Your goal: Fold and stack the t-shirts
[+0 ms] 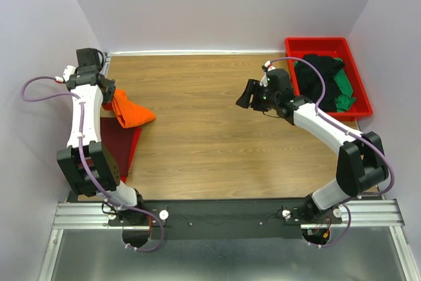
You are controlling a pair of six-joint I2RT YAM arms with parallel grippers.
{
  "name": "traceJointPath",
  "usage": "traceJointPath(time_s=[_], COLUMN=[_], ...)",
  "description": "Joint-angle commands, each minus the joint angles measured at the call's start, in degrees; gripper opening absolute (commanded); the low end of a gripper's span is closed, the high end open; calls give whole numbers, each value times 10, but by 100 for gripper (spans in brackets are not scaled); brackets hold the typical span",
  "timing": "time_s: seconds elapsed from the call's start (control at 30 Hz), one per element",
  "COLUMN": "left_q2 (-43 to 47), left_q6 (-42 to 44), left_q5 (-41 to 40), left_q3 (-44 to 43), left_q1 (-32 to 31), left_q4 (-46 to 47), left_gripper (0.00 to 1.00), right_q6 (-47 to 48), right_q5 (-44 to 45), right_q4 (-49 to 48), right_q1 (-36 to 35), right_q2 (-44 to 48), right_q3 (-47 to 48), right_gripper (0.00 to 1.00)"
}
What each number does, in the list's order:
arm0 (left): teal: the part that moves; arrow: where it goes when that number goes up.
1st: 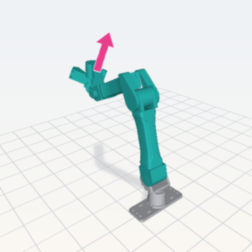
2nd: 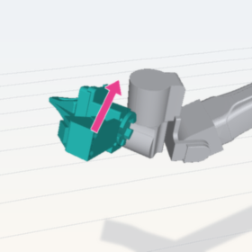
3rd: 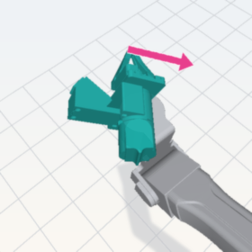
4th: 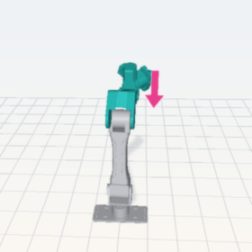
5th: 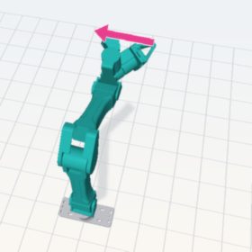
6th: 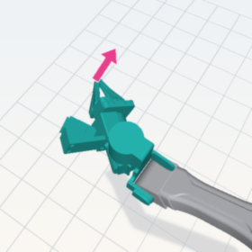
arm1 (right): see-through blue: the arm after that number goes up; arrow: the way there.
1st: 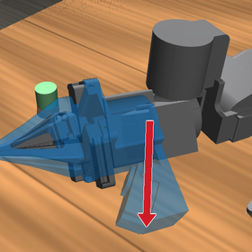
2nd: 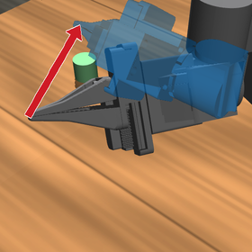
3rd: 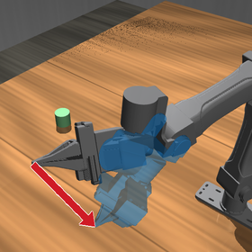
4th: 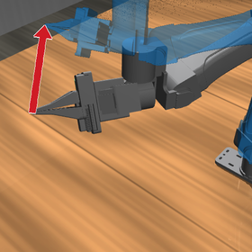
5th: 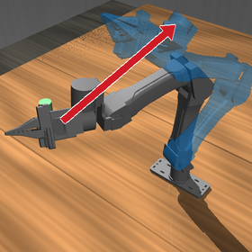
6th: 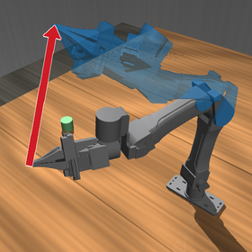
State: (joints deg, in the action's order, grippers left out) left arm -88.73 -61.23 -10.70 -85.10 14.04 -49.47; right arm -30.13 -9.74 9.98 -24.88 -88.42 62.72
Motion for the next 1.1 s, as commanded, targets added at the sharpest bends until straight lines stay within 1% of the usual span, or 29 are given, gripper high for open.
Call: traceJointPath(time_s=[0.0,0.33,0.53,0.73,1.07], left_q2=[24,24,42,72,127], left_q6=[23,59,68,81,95], left_q5=[-13,11,17,31,36], left_q3=[-10,-61,-61,-46,20], left_q1=[22,41,52,70,89], left_q4=[2,4,1,-2,-3], left_gripper=[0,0,0,0,0], right_q6=[-6,-1,1,3,5], right_q5=[-3,11,15,20,12], right_q4=[14,29,33,36,39], right_q1=[-9,-10,-10,-10,-11], right_q2=[21,26,23,26,38], right_q3=[0,14,22,21,14], right_gripper=[70,70,70,70,70])
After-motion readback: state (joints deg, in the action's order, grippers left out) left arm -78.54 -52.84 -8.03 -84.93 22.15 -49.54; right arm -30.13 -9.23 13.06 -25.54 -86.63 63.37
